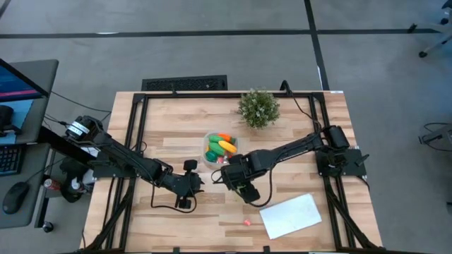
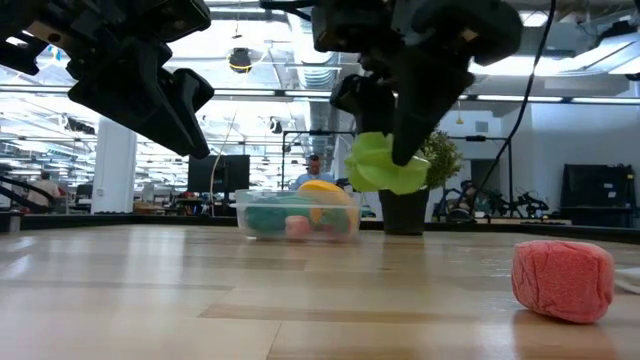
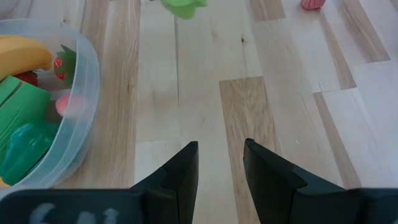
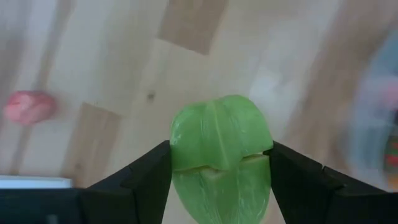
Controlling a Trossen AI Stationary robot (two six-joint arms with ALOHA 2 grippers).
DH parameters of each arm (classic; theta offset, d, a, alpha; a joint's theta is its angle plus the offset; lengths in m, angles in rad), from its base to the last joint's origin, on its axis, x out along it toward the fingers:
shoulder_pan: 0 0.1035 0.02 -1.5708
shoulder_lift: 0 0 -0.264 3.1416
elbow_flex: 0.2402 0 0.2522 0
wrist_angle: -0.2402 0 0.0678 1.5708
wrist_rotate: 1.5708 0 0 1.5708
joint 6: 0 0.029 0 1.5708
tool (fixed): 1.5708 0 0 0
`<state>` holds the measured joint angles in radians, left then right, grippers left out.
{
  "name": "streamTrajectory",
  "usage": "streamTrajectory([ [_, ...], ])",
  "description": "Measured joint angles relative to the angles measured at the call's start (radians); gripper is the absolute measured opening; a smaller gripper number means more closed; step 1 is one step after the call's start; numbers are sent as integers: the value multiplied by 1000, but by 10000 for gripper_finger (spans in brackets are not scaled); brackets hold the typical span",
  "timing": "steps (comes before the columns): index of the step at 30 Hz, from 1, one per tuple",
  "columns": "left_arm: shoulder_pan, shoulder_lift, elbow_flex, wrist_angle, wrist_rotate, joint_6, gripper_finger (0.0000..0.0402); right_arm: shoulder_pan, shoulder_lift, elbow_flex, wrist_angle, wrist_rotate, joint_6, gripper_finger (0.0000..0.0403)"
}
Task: Pick and placing Produce into tupperware
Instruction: Put the green starfruit into the transparent container
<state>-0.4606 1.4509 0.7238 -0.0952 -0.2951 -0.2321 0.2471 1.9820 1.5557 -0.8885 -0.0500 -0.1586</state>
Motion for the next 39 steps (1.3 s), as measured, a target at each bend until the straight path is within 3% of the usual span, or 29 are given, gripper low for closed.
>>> streamTrajectory([
  [9, -11, 0, 0, -4, 0, 0, 118, -37, 0, 50, -48, 167, -46, 235],
  [23, -23, 0, 0, -21, -1, 1, 118, -100, 0, 59, -43, 323, -87, 235],
  [39, -23, 0, 0, -25, -6, 6, 118, -125, 0, 58, 33, 340, -134, 235],
])
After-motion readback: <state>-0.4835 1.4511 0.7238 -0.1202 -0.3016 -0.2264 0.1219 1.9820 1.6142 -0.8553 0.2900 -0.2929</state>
